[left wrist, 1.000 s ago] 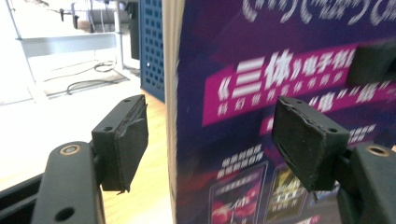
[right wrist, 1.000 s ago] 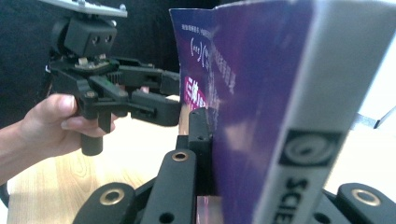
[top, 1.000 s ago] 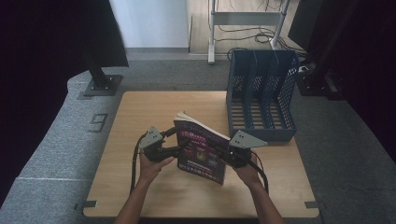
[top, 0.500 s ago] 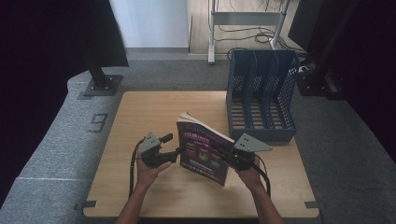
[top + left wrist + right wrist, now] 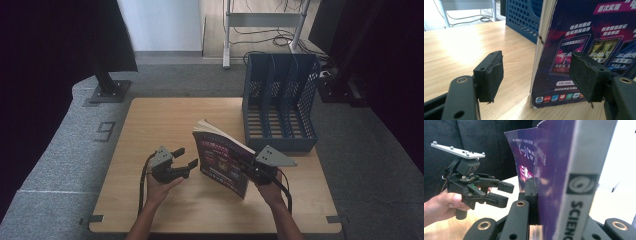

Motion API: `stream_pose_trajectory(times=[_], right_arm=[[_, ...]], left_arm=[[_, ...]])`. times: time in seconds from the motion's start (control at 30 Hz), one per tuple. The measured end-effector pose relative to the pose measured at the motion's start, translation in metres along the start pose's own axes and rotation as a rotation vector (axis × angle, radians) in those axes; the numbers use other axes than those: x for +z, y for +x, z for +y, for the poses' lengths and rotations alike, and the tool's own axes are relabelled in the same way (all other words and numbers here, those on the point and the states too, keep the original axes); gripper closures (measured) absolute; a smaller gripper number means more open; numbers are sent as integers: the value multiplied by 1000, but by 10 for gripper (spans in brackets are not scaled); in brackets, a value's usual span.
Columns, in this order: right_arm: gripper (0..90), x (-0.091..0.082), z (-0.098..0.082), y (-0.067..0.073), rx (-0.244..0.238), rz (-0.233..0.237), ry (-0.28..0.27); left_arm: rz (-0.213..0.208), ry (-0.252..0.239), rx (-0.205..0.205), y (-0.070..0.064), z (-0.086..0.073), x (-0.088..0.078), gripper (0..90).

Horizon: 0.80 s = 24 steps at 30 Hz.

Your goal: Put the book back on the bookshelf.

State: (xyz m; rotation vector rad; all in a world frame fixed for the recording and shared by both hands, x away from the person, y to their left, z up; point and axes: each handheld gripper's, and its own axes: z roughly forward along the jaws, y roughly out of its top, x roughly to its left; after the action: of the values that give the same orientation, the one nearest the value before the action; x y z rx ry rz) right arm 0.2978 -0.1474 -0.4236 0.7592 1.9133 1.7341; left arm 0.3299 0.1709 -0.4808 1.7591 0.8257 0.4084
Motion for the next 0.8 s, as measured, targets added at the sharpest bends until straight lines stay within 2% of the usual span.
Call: stream_pose_trajectory(times=[0.17, 0.8], right_arm=[[818, -2, 1, 2, -1, -5, -6], [818, -13, 6, -1, -3, -44, -38]], left_arm=[[4, -1, 6, -1, 0, -2, 279], [22, 0, -13, 4, 0, -7, 282]])
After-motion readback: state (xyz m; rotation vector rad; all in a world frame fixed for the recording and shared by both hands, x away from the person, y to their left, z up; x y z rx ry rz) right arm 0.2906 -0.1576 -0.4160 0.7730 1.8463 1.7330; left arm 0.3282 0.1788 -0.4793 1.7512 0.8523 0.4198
